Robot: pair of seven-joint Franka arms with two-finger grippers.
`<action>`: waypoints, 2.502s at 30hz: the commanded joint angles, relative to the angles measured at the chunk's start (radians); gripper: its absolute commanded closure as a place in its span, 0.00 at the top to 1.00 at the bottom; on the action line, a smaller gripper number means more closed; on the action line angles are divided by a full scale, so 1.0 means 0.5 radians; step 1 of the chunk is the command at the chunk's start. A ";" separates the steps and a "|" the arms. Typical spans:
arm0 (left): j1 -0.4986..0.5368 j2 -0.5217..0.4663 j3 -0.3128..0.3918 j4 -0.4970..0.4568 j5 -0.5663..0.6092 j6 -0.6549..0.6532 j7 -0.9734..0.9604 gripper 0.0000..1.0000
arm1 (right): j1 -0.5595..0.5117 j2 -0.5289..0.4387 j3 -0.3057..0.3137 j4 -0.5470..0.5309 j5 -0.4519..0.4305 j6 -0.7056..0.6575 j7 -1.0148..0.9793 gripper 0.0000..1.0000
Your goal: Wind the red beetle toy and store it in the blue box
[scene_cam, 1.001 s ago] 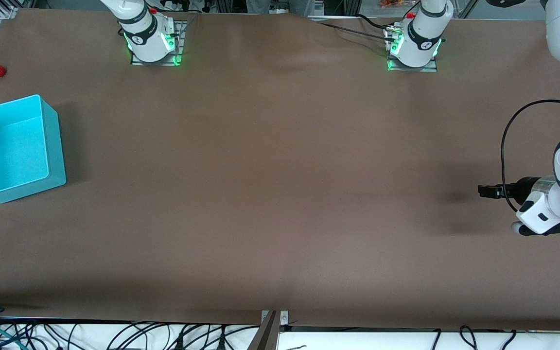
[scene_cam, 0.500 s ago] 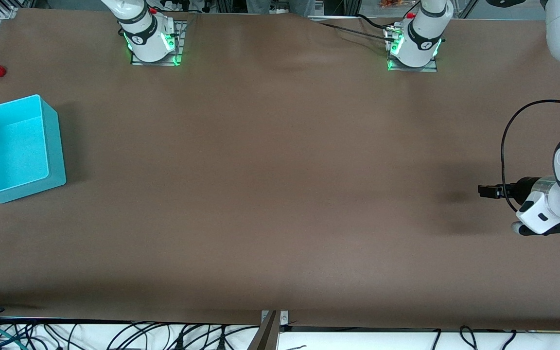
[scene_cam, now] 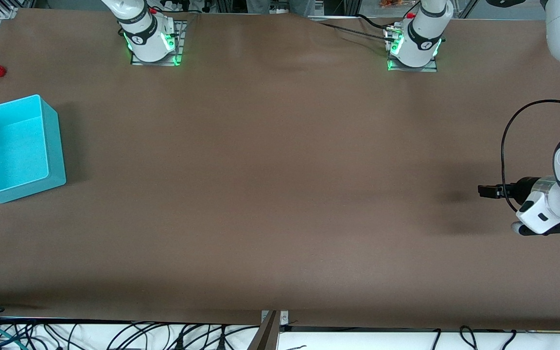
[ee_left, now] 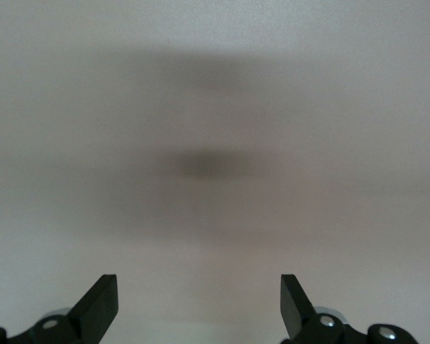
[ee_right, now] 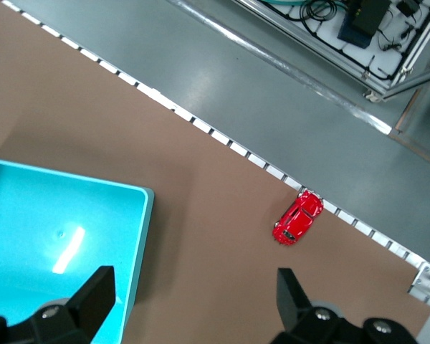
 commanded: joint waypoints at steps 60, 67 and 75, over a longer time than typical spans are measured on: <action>0.001 0.020 0.011 0.049 -0.037 -0.039 0.084 1.00 | -0.314 0.639 0.209 -0.897 0.437 1.759 0.876 1.00; -0.002 0.017 0.011 0.049 -0.037 -0.039 0.081 1.00 | -0.452 0.728 0.332 -0.916 0.437 1.897 0.870 0.98; -0.002 0.017 0.011 0.049 -0.037 -0.039 0.078 1.00 | -0.532 0.780 0.384 -0.916 0.434 1.959 0.852 0.96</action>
